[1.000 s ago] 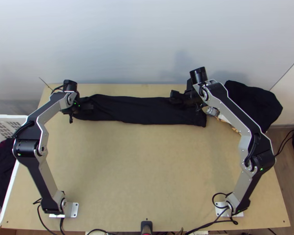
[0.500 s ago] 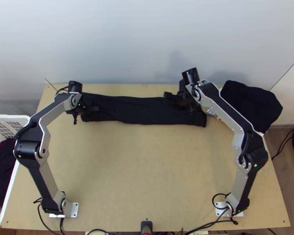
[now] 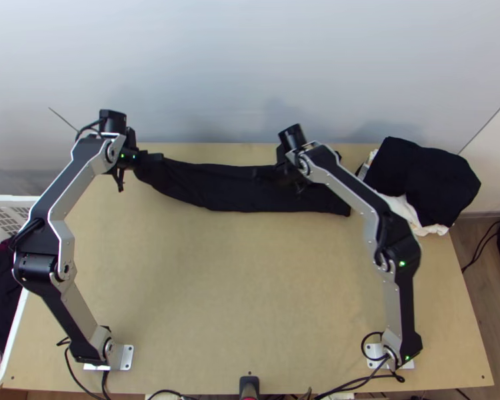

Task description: Fold the t-shirt

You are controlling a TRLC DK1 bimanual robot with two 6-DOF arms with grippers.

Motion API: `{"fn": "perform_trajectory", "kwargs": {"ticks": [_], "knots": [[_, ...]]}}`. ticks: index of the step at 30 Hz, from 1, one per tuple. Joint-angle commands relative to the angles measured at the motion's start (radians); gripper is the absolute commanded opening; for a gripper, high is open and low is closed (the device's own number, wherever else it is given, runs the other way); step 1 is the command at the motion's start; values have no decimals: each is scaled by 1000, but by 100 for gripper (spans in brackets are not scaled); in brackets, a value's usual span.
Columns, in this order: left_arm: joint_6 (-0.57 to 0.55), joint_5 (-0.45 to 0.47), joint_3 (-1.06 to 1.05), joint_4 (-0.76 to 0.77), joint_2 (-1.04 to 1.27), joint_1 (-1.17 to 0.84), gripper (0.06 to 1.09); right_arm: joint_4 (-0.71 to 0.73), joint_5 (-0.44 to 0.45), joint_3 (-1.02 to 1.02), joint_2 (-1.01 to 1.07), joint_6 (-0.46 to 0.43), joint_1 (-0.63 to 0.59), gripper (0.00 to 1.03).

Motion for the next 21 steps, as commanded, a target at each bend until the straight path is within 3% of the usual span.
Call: {"fn": "perform_trajectory", "kwargs": {"ticks": [1,12,21], "knots": [[-36,19,128,-64,-34,-34,10,-1,-17,24,99,1,20,99],[-73,19,277,-76,-54,-150,10,-1,-41,-41,126,-13,-28,99],[-73,19,401,-76,12,-256,10,-81,-173,-24,-90,10,-140,99]]}}
